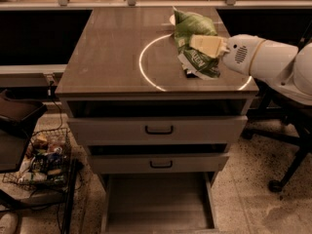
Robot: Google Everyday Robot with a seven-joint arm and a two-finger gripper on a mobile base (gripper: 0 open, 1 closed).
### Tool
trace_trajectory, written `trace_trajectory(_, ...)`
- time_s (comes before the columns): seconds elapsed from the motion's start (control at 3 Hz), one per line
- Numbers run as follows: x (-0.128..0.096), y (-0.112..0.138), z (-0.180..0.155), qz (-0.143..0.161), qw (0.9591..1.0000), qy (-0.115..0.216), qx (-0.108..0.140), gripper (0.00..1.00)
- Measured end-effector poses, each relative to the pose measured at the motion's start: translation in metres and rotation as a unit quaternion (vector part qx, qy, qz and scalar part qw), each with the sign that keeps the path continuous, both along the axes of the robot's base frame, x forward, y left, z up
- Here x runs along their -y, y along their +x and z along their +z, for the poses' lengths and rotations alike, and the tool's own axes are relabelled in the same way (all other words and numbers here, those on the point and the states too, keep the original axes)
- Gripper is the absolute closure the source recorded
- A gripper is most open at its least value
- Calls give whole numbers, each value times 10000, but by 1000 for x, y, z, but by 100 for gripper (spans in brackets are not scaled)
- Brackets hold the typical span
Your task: Place green jalapeno chip bag into bottom drawer
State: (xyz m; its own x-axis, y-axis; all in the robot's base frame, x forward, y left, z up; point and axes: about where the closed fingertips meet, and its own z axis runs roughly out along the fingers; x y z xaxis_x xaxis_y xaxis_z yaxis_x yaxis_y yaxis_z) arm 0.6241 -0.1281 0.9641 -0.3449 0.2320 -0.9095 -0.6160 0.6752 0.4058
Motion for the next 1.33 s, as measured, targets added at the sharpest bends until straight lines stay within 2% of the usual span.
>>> trace_trajectory(0.33,-6,-3,-10,427,9988,167,-162,100)
trace_trajectory(0.67,-7,-35,-41,1216,9911,375,-383,100)
trace_trajectory(1.0,29,-82,-97,1677,9830,270,-694,100)
trace_trajectory(1.33,67,-169,-178,2376,9619,350,-1306,100)
